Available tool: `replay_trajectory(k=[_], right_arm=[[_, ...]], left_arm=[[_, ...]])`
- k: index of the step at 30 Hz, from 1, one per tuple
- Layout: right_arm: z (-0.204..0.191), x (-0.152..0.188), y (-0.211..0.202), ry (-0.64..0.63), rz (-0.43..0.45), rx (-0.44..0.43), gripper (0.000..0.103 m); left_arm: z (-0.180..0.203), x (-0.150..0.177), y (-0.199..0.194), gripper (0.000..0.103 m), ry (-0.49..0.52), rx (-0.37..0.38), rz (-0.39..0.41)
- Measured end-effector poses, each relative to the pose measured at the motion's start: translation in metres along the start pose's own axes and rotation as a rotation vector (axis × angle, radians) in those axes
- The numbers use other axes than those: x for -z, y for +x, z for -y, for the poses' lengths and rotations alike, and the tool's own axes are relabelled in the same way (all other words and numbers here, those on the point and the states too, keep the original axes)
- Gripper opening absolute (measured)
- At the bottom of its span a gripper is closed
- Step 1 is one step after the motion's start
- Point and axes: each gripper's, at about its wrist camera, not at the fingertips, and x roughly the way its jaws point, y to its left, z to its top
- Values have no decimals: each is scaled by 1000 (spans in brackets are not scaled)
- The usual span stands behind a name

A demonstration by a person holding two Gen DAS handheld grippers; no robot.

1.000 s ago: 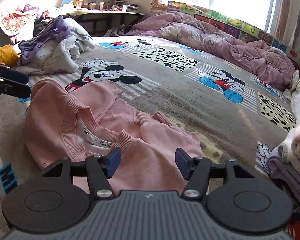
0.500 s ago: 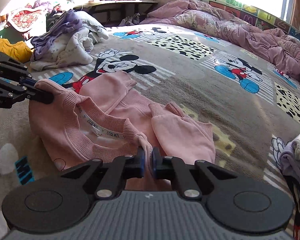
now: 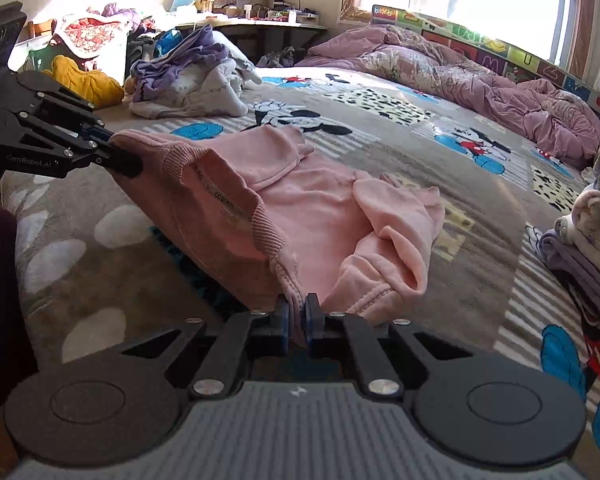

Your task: Fold clothes

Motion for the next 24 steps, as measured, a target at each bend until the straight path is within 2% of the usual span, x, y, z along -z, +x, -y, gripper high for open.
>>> replay_trajectory(k=[2,3,4,6,9,10,11,12,15,17,20,21,22,23,24], right_arm=[[-11,11,1,-33,-59,-11,11],[-15,15,-1,-43,-81,-11,15],[-17,17,-7,-27,-95,-19,18],[-15,19,-20,38,-86,-46,23],[3,23,-43,236,-23,-124,27],[10,25,-51,311,-2,-145,29],[17,28,-54,390,11,-137,39],[24,32,-58,469,24,-129,50],[43,46,-57,705,45,-90,68],[50,57,-42,835,17,-80,71],[45,73,-13,956,-28,-111,69],[44,78,-3,996,-42,-122,63],[42,83,4,1031,-51,-130,59],[39,84,2,1042,-34,-132,44],[36,86,-1,1053,-17,-133,14]], left_arm=[[14,13,-5,10,60,54,-45],[21,20,-9,14,91,83,-71],[23,24,-12,23,90,100,-85],[17,33,-25,26,8,152,-67],[-5,36,-43,28,-232,156,-1],[-13,36,-49,38,-313,155,21],[-21,36,-50,52,-414,126,25],[-29,36,-51,56,-514,98,28],[-47,41,-41,61,-784,80,-21],[-47,47,-30,61,-872,80,-61],[-36,63,-9,60,-989,123,-133],[-30,67,-4,59,-1014,133,-135],[-24,71,0,51,-1039,142,-136],[-19,75,5,21,-1063,150,-136],[-15,75,4,3,-1059,127,-122]])
